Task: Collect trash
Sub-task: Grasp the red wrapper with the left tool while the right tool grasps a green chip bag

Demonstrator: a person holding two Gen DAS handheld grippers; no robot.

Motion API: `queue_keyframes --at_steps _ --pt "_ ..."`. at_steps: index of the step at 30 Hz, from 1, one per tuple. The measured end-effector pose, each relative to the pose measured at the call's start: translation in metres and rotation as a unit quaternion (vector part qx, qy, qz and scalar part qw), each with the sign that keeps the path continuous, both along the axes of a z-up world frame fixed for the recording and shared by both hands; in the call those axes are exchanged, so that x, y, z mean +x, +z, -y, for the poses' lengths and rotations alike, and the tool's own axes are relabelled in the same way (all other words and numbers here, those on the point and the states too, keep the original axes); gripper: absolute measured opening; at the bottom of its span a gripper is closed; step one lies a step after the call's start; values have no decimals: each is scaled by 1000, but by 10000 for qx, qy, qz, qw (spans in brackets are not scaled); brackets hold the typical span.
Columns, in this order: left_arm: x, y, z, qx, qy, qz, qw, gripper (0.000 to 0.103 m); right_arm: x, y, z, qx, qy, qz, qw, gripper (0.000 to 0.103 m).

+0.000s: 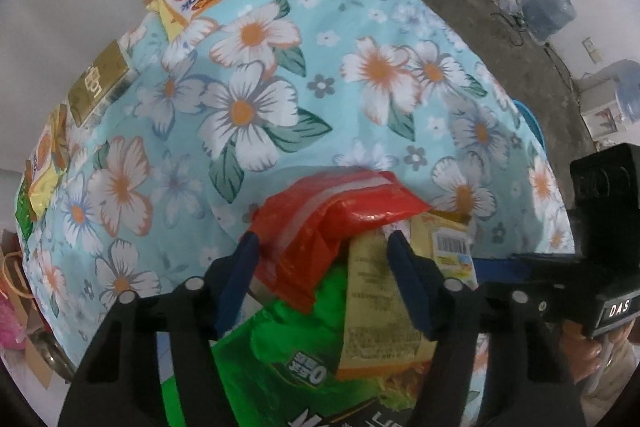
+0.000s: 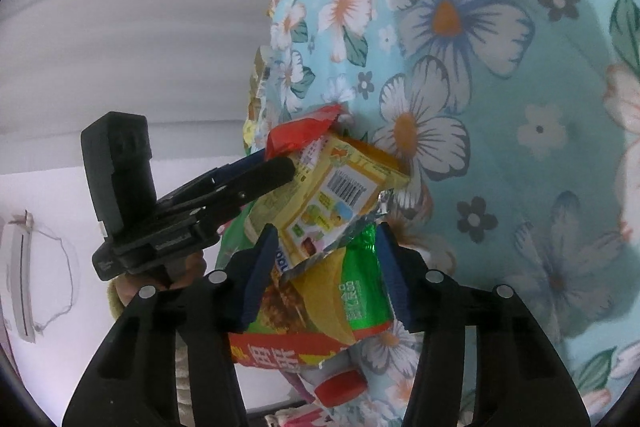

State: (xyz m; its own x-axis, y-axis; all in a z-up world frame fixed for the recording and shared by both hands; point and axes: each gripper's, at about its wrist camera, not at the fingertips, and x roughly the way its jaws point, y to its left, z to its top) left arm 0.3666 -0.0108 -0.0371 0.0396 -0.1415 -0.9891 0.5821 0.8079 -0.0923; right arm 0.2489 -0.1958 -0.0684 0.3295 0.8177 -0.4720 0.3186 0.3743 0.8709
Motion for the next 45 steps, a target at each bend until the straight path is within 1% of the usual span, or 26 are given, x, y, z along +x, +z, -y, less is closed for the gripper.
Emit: queue_keyframes --at_steps 6,11,12,14,20,22,24,28,32,34,36,37,40,45 --pt "3 -2 -3 7 127 66 9999 52 0 -9 2 179 -114 -40 9998 45" --pt "8 -8 -2 55 210 143 9997 43 -4 -17 11 333 -232 -122 9991 34" --pt "8 -9 -3 62 215 159 9996 41 -4 -19 11 361 -254 -127 9989 34" --pt "10 -10 -4 75 225 197 9995 39 -4 -22 13 402 -295 -142 9987 28" --pt "9 -12 -5 142 169 342 9992 36 -6 -31 17 574 -379 -166 9975 18" --pt "6 -12 -3 179 106 432 9989 35 -17 -32 28 671 -405 -178 9968 15" --pt "3 -11 -2 196 71 507 9985 33 -20 -36 31 769 -430 -180 9960 10" --pt "1 -6 -2 168 67 598 9980 32 -23 -39 34 952 -490 -137 9942 4" --pt "-2 1 -4 92 72 690 9975 29 -27 -40 42 1066 -533 -36 9929 2" --pt "-4 6 -3 43 82 752 9971 24 -27 -37 44 1119 -555 28 9922 1" --pt "-5 12 -5 -8 100 810 9967 24 -25 -38 46 1159 -588 83 9915 1" --pt "-6 14 -5 -32 110 841 9964 23 -26 -37 48 1340 -630 314 9885 0" --pt "-8 20 -5 -91 111 937 9955 20 -26 -35 50 1429 -674 364 9868 0" --pt "-13 30 -11 -187 142 1096 9937 18 -32 -32 59 1548 -737 478 9840 0"
